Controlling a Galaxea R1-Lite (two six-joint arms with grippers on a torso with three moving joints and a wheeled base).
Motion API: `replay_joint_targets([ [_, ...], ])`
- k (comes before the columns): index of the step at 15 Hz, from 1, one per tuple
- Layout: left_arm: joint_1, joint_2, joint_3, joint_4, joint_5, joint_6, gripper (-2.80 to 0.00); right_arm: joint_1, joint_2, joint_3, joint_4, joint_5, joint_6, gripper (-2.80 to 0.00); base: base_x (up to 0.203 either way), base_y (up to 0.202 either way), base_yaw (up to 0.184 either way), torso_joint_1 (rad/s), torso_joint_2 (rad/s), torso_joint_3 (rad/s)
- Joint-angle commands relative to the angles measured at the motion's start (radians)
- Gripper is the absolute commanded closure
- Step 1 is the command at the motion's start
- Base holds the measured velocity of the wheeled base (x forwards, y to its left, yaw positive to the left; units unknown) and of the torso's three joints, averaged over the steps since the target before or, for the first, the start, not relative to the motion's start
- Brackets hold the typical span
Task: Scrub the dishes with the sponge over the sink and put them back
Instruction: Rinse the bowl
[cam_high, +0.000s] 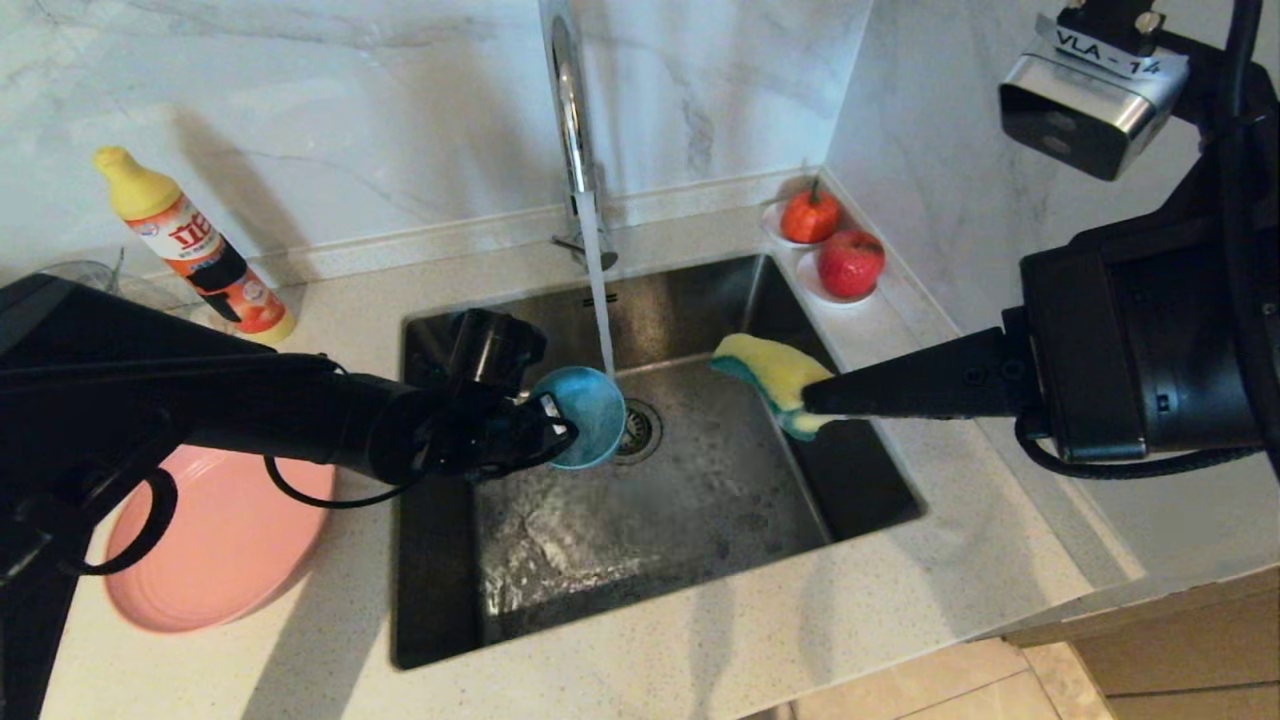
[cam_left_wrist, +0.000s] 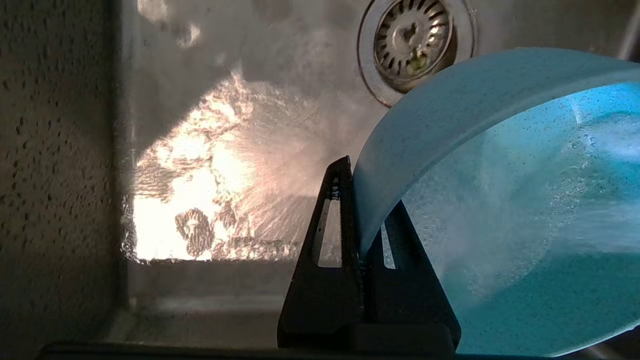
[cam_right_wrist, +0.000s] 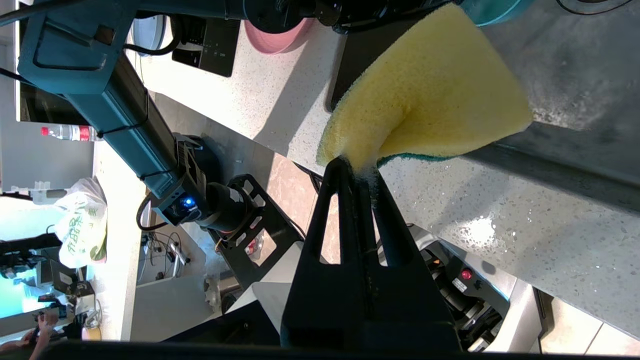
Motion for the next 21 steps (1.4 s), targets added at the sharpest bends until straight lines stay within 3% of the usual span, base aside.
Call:
replay_joint_targets([
  [1, -0.001, 0.016, -0.014, 0.001, 0.002, -0.004, 0.0, -0.003, -0.001, 0.001, 0.003, 0.001, 0.001, 0.0, 0.0, 0.0, 0.0, 0.0, 0.0, 0.0],
  [12, -0.002, 0.02, -0.016, 0.008, 0.002, -0.017, 0.0, -0.013, -0.023, 0.01, 0.003, 0.004, 0.001, 0.0, 0.0, 0.0, 0.0, 0.0, 0.0, 0.0],
  [15, 0.003, -0.027, 0.054, 0.011, 0.01, -0.01, 0.0, -0.016, -0.032, 0.017, 0.004, 0.004, 0.003, 0.0, 0.0, 0.0, 0.0, 0.0, 0.0, 0.0],
  [21, 0.032, -0.246, 0.203, -0.089, 0.13, 0.096, 0.0, -0.036, -0.051, 0.036, 0.004, 0.0, 0.01, 0.0, 0.0, 0.0, 0.0, 0.0, 0.0, 0.0],
])
